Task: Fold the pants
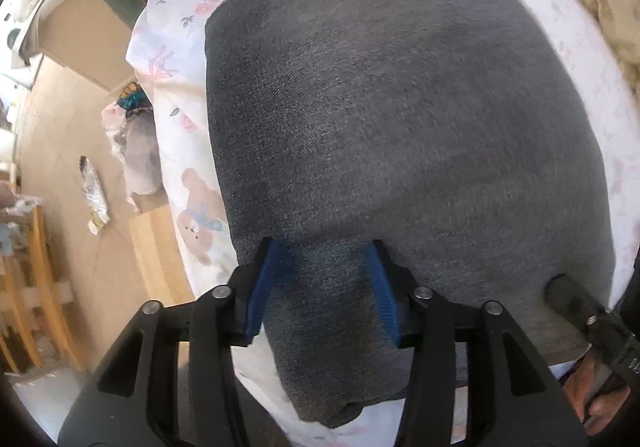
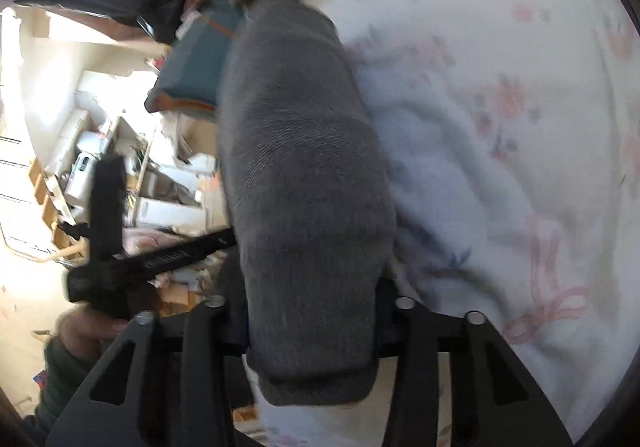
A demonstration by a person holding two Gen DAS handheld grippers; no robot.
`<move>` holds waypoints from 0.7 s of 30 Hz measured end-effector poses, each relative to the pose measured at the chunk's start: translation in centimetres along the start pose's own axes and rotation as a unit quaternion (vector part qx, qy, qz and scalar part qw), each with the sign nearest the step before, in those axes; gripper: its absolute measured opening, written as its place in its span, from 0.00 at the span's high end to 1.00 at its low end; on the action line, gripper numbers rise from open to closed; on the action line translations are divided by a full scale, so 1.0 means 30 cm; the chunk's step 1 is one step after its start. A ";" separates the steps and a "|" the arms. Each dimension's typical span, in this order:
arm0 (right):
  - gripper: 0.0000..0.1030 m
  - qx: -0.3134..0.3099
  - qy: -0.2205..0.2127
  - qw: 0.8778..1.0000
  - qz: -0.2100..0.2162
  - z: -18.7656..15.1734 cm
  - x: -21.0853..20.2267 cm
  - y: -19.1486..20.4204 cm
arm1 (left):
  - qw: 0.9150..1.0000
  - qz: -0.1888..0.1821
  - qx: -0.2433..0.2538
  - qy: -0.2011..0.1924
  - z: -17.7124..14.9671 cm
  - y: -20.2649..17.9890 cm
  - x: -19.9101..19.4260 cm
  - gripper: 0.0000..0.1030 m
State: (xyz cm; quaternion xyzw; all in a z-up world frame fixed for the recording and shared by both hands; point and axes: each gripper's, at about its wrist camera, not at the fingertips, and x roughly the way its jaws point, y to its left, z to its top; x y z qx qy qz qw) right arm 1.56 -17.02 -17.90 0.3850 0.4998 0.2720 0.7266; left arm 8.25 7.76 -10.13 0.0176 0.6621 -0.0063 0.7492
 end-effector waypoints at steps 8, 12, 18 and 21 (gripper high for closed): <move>0.67 -0.074 -0.039 0.996 -0.035 0.364 -0.248 0.051 | 0.985 -0.128 -0.027 -0.116 0.051 -0.026 -0.190 0.40; 0.67 -0.113 -0.029 0.990 -0.080 0.571 -0.355 -0.003 | 0.977 -0.152 -0.042 -0.141 0.114 -0.046 -0.217 0.30; 0.63 -0.050 -0.029 0.994 -0.088 0.637 -0.310 -0.211 | 0.986 -0.139 -0.036 -0.086 0.247 -0.120 -0.121 0.29; 0.56 -0.028 -0.031 0.993 -0.115 0.640 -0.318 -0.279 | 0.989 -0.142 -0.013 -0.037 0.332 -0.162 -0.024 0.29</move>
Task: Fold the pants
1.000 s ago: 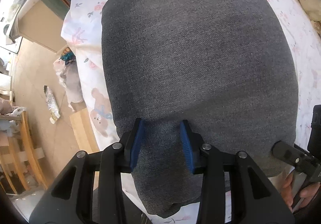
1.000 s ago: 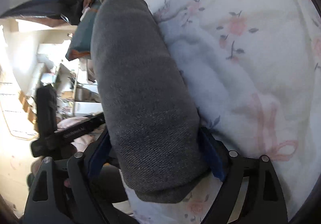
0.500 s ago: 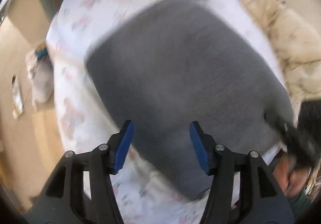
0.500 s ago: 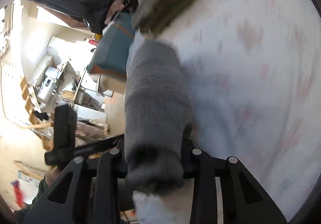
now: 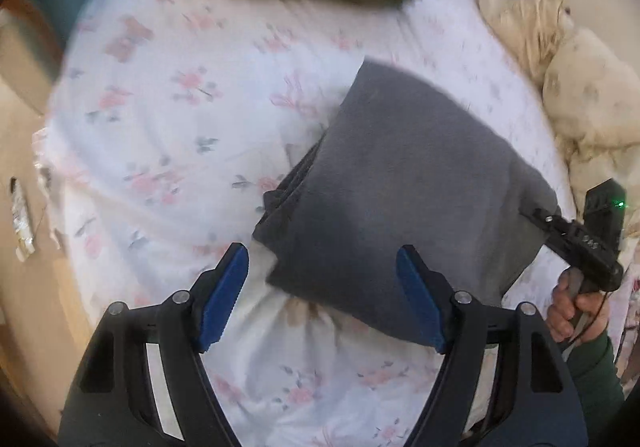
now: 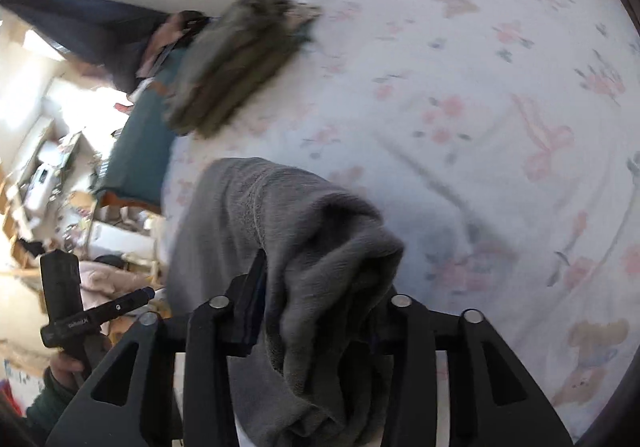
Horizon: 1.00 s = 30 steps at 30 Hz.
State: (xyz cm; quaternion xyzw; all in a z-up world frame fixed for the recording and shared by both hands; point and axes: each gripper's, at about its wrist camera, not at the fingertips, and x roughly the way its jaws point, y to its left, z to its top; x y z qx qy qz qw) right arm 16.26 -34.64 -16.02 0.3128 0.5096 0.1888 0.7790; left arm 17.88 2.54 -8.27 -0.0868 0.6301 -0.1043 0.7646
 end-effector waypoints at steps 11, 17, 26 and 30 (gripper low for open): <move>0.09 0.093 -0.011 0.996 0.007 -0.068 -0.112 -0.144 | 0.992 -0.072 0.101 0.002 0.073 -0.045 0.140 0.22; 0.09 0.152 0.002 0.988 0.025 -0.165 -0.072 -0.184 | 0.987 -0.078 0.140 0.004 0.057 -0.066 0.154 0.21; 0.44 0.086 0.041 0.995 0.039 -0.191 0.092 -0.068 | 0.984 -0.088 0.149 0.035 0.026 -0.062 0.226 0.41; 0.79 0.013 0.052 0.998 -0.017 -0.150 0.100 0.010 | 0.989 -0.055 0.141 -0.005 0.004 -0.099 0.150 0.73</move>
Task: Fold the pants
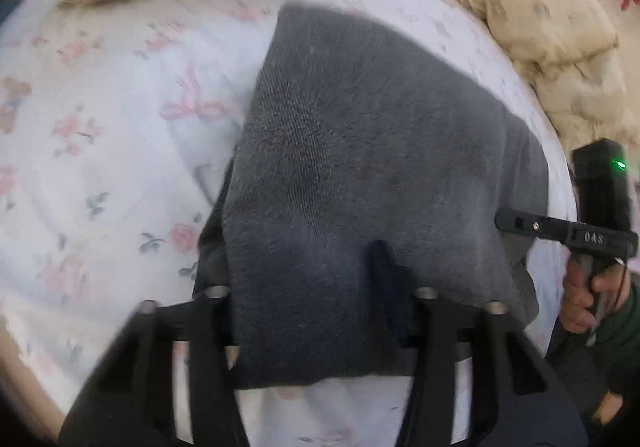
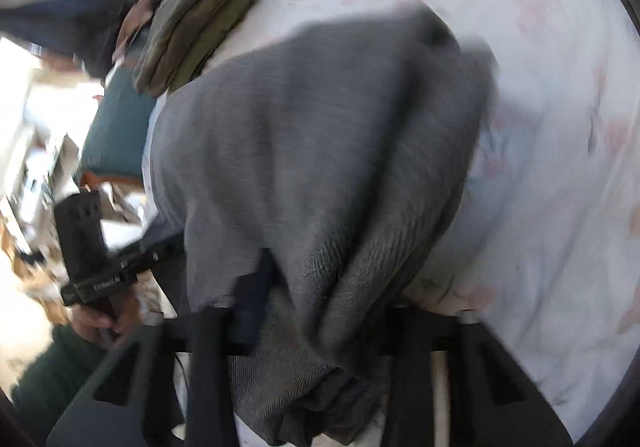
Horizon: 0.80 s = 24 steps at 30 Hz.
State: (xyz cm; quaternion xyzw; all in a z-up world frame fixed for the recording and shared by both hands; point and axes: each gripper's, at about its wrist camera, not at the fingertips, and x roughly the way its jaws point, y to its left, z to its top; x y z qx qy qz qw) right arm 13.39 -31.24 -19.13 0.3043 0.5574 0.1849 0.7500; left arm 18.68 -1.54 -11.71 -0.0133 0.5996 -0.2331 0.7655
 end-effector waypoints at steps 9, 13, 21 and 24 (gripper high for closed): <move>0.83 -0.067 -0.012 0.998 -0.004 0.076 -0.139 0.115 | 0.998 0.012 -0.060 -0.020 -0.112 -0.105 -0.162 0.84; 0.83 -0.059 0.039 0.997 0.013 0.078 -0.172 0.077 | 0.992 -0.015 -0.126 -0.024 -0.234 -0.150 -0.251 0.83; 0.56 -0.077 0.107 0.983 -0.131 -0.050 -0.154 -0.005 | 0.993 0.089 -0.045 0.062 -0.369 -0.171 -0.149 0.49; 0.58 -0.117 0.050 0.974 -0.186 -0.085 -0.265 0.054 | 0.992 0.126 -0.032 -0.006 -0.345 -0.159 -0.288 0.53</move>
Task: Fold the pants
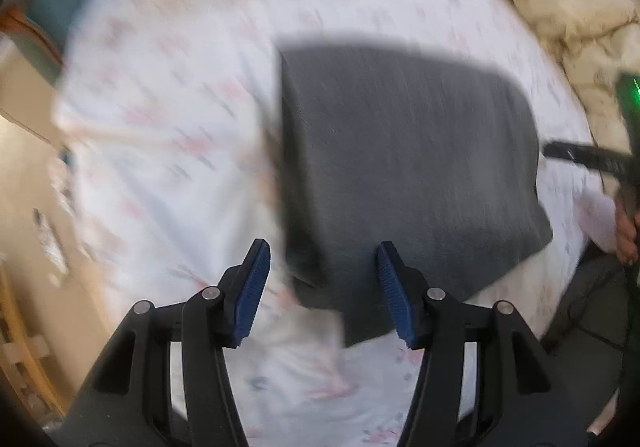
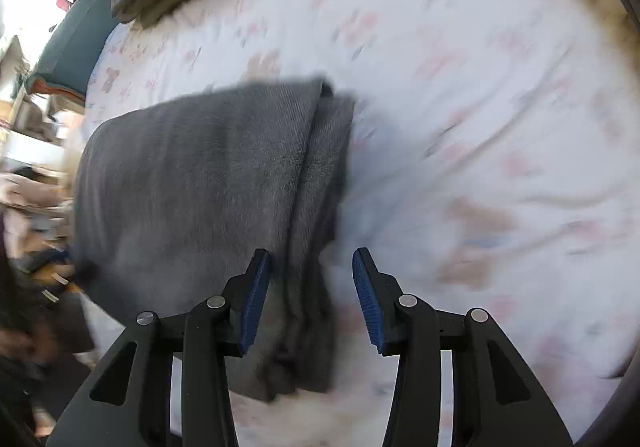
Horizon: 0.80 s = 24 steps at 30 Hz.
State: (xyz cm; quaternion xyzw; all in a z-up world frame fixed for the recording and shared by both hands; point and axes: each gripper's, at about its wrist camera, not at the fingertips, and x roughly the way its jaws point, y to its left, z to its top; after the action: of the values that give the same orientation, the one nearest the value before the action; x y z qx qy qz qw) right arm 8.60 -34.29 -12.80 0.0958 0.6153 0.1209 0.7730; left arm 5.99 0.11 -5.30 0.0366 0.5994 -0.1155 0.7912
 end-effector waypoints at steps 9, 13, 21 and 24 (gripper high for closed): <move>0.86 -0.088 0.039 0.994 0.054 -0.129 0.075 0.220 | 0.996 0.006 0.090 0.026 -0.037 -0.146 0.133 0.97; 0.91 -0.101 0.115 0.988 0.025 -0.211 0.214 0.208 | 0.987 0.044 0.135 0.071 -0.109 -0.136 0.243 0.98; 0.67 0.000 -0.045 0.996 0.076 -0.068 -0.066 0.032 | 0.998 0.030 0.045 0.013 -0.018 -0.011 0.065 0.99; 0.56 0.078 -0.115 0.987 0.079 0.025 -0.140 -0.103 | 0.999 0.033 -0.001 -0.038 0.095 0.053 0.015 0.83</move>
State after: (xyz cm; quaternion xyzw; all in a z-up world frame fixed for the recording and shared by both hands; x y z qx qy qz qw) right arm 8.64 -38.52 -9.66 0.2175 0.5208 0.1215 0.8166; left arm 9.13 1.03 -5.08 0.0507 0.5674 -0.0898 0.8170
